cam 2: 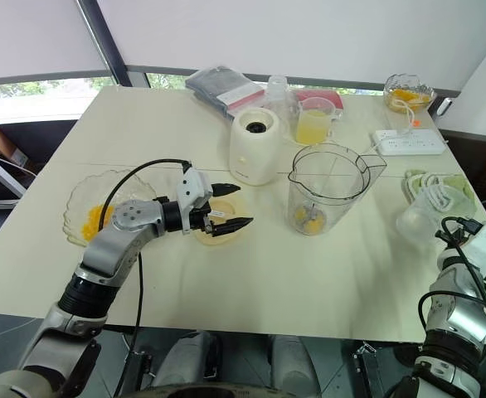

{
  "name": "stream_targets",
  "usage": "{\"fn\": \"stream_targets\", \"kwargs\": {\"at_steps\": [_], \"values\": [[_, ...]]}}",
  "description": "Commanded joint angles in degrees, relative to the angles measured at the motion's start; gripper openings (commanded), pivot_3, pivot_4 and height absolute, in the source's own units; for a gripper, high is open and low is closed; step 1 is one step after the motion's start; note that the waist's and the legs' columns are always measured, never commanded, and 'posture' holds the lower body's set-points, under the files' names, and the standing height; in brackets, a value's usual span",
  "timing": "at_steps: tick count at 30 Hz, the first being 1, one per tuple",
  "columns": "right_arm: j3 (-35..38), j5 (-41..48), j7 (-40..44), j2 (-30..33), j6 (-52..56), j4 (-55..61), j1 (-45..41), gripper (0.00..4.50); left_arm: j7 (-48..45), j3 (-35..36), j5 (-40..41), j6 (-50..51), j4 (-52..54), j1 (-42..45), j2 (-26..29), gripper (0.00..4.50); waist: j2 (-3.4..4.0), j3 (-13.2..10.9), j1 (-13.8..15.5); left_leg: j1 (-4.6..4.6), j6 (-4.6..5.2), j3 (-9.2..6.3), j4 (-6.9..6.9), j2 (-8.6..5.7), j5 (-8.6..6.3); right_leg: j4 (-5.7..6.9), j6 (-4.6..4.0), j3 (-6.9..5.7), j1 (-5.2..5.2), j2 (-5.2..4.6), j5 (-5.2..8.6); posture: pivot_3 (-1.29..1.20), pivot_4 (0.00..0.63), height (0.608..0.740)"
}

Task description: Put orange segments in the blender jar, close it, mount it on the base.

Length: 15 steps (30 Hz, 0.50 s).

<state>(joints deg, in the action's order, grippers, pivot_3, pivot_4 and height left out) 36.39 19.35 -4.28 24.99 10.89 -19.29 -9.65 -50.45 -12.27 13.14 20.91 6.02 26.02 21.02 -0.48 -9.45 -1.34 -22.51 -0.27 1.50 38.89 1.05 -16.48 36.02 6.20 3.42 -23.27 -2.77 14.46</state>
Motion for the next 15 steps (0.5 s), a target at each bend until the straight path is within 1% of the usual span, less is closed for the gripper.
{"fn": "stream_targets", "kwargs": {"at_steps": [1,6,15], "values": [[-0.4,-0.3,-0.4,0.1,0.3,3.9,0.2,2.5,0.1,-0.1,0.1,-1.1,1.5,0.5,0.2,4.1,0.0,0.0,-0.1,0.0,0.0,0.01,-0.01,0.01,0.0,0.0,0.0,0.01,-0.01,0.0,0.0,0.0,0.15,0.74],[-0.5,-0.6,-1.0,-0.2,0.6,5.2,0.8,2.5,0.0,-0.2,0.1,-1.2,1.5,0.4,0.3,4.1,0.0,0.0,-0.7,-0.01,0.0,0.01,-0.04,0.05,0.0,0.0,0.0,0.03,-0.03,0.0,0.0,0.0,0.15,0.74],[0.2,-1.7,-1.3,2.0,-1.5,0.8,-1.0,2.5,-0.3,-0.4,0.0,-1.4,1.8,0.2,0.6,4.1,-0.02,-0.1,-1.2,-0.01,0.0,0.05,-0.09,0.05,0.0,-0.02,0.01,0.09,-0.08,0.0,0.0,0.0,0.15,0.74]]}}
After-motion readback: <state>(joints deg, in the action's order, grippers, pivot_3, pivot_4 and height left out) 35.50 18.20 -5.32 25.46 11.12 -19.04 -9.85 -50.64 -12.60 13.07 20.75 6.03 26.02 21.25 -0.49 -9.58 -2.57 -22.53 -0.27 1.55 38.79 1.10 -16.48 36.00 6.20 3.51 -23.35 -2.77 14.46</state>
